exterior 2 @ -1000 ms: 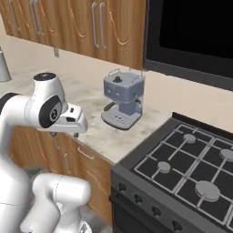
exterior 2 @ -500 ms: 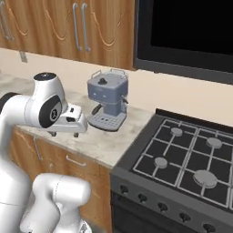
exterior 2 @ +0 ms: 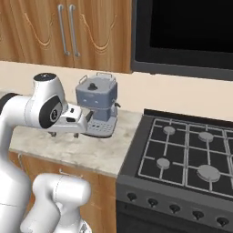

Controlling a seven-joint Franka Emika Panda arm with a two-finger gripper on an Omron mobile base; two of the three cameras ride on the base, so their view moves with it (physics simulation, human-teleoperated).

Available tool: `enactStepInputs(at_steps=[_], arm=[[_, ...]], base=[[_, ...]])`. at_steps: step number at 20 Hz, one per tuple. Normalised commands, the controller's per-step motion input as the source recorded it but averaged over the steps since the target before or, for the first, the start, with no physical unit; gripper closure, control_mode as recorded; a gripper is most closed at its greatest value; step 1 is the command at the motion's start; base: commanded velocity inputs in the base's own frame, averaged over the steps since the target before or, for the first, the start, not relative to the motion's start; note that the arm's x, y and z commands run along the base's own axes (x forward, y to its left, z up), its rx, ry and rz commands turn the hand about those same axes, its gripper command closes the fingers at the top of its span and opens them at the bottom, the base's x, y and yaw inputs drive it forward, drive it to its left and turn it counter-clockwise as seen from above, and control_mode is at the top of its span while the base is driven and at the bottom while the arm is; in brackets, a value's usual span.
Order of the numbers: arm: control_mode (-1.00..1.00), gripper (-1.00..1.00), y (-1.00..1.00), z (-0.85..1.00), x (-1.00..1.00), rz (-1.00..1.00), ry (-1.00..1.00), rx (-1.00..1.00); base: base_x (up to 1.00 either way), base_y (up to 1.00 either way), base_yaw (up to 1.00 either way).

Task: Navigate to the coffee machine.

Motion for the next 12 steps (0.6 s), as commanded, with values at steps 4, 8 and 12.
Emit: enactStepInputs(at_steps=[4, 8, 12], arm=[[1.00, -1.00, 0.00, 0.00, 0.00, 0.00, 0.00, 0.00], [1.00, -1.00, 0.00, 0.00, 0.00, 0.00, 0.00, 0.00], [1.00, -1.00, 0.00, 0.00, 0.00, 0.00, 0.00, 0.00]], base=[[0.52, 0.39, -0.35], [0.47, 0.49, -0.32], [0.41, 0.67, -0.24]])
